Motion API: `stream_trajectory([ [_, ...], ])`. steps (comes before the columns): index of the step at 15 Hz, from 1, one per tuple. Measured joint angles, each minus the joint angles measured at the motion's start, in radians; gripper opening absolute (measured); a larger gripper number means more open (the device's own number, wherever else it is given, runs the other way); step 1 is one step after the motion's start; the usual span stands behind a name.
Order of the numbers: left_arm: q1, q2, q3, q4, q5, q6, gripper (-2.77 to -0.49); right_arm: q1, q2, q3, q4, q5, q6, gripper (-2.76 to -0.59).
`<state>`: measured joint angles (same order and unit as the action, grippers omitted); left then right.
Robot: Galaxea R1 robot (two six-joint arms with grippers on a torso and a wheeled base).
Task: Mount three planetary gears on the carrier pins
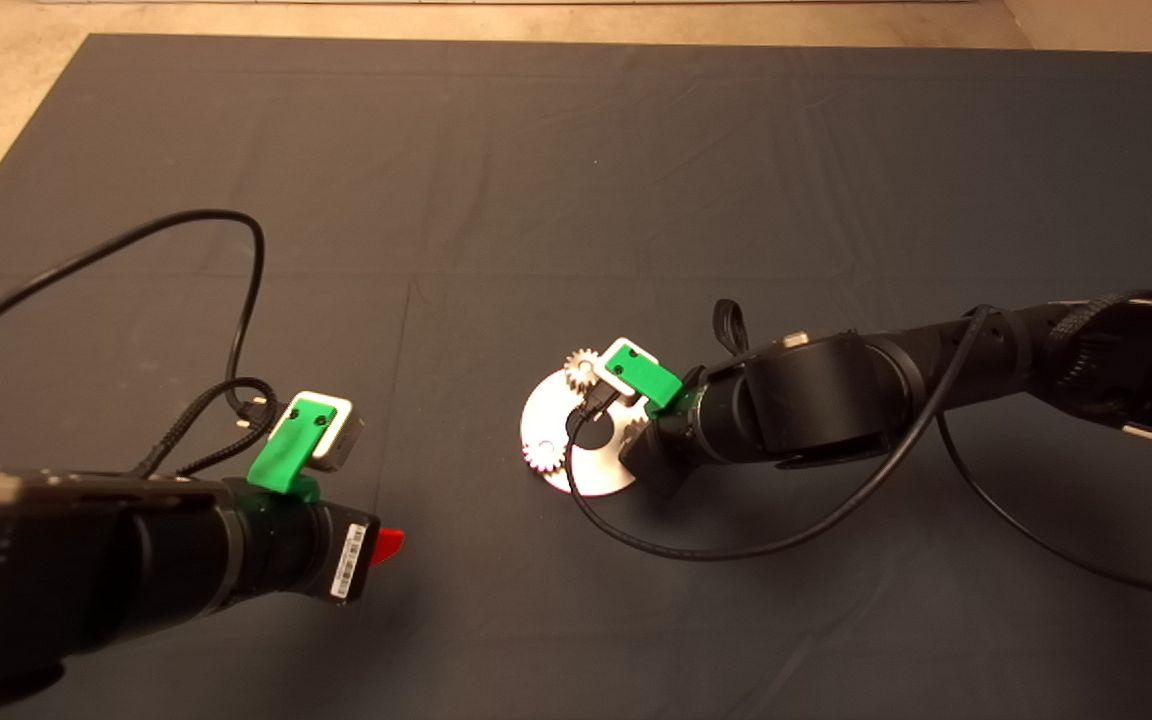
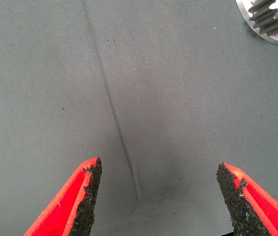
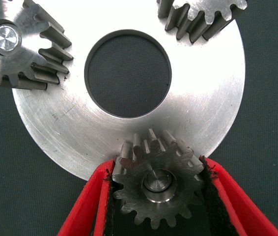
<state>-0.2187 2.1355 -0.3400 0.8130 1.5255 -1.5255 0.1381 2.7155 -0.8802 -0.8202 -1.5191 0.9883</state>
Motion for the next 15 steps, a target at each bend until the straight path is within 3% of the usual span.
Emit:
stream_trajectory([
  [7, 0.0, 0.0, 0.0, 0.0, 0.0, 0.0, -1.62, -0.005, 0.0, -0.011, -0.001, 0.001, 0.0, -2.26],
  [12, 0.0, -0.001, 0.0, 0.0, 0.0, 0.0, -1.62, -0.005, 0.0, -0.014, -0.006, -0.005, 0.003, -1.95],
  [15, 0.0, -0.002, 0.0, 0.0, 0.0, 0.0, -1.62, -0.005, -0.001, -0.015, -0.007, -0.006, 0.004, -1.91],
])
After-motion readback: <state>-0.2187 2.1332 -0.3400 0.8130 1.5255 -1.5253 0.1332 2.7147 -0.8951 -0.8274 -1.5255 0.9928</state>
